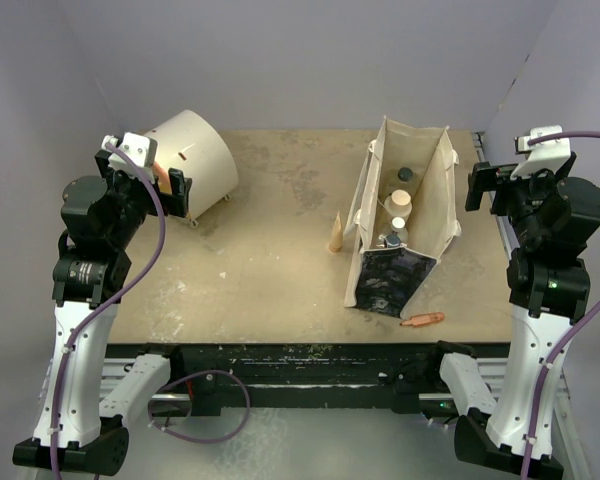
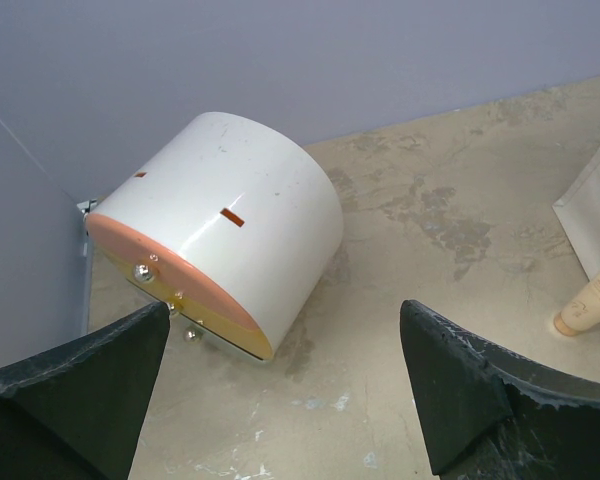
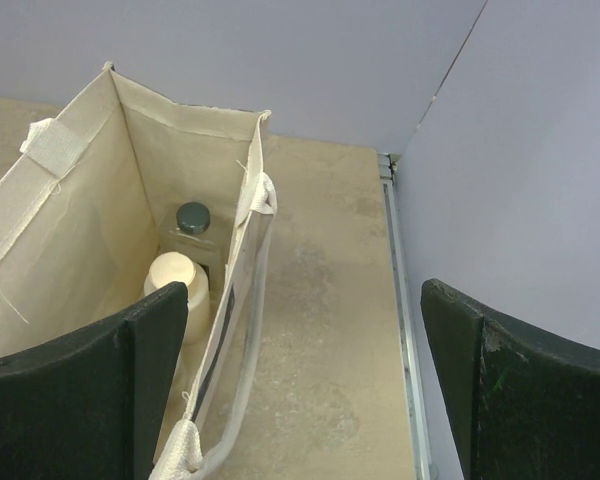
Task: Place the personal care products into the canvas bag
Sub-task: Reset both arms
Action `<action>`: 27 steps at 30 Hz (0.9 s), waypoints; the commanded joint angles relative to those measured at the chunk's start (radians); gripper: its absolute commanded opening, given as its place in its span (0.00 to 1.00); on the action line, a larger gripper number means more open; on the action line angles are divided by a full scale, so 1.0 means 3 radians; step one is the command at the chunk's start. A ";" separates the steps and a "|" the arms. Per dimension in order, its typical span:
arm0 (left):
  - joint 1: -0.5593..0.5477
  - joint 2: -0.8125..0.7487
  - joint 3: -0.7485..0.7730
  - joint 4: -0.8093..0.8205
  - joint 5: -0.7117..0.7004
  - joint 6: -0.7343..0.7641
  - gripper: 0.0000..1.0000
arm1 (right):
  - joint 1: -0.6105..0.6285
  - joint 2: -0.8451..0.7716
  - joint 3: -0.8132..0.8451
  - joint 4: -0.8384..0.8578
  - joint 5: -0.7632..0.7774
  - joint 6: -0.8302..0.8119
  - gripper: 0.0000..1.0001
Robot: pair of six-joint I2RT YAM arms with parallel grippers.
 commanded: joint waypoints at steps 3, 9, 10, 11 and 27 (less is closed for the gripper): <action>0.0031 -0.0034 0.0018 0.0125 -0.0017 -0.0039 0.99 | -0.0020 -0.0012 0.0035 0.0129 -0.0069 -0.0003 1.00; 0.0031 -0.0025 0.0023 0.0125 -0.0056 -0.0047 0.99 | -0.0020 -0.0013 0.0036 0.0114 -0.0072 0.0002 1.00; 0.0032 -0.0025 0.0023 0.0125 -0.0051 -0.0047 0.99 | -0.0020 -0.0017 0.0035 0.0114 -0.0074 0.0003 1.00; 0.0035 -0.0023 0.0025 0.0125 -0.0053 -0.0047 0.99 | -0.0020 -0.0014 0.0036 0.0114 -0.0074 0.0002 1.00; 0.0034 -0.0018 -0.0053 0.0221 -0.0159 -0.0067 0.99 | -0.0020 -0.0010 0.0021 0.0198 0.0269 0.0120 1.00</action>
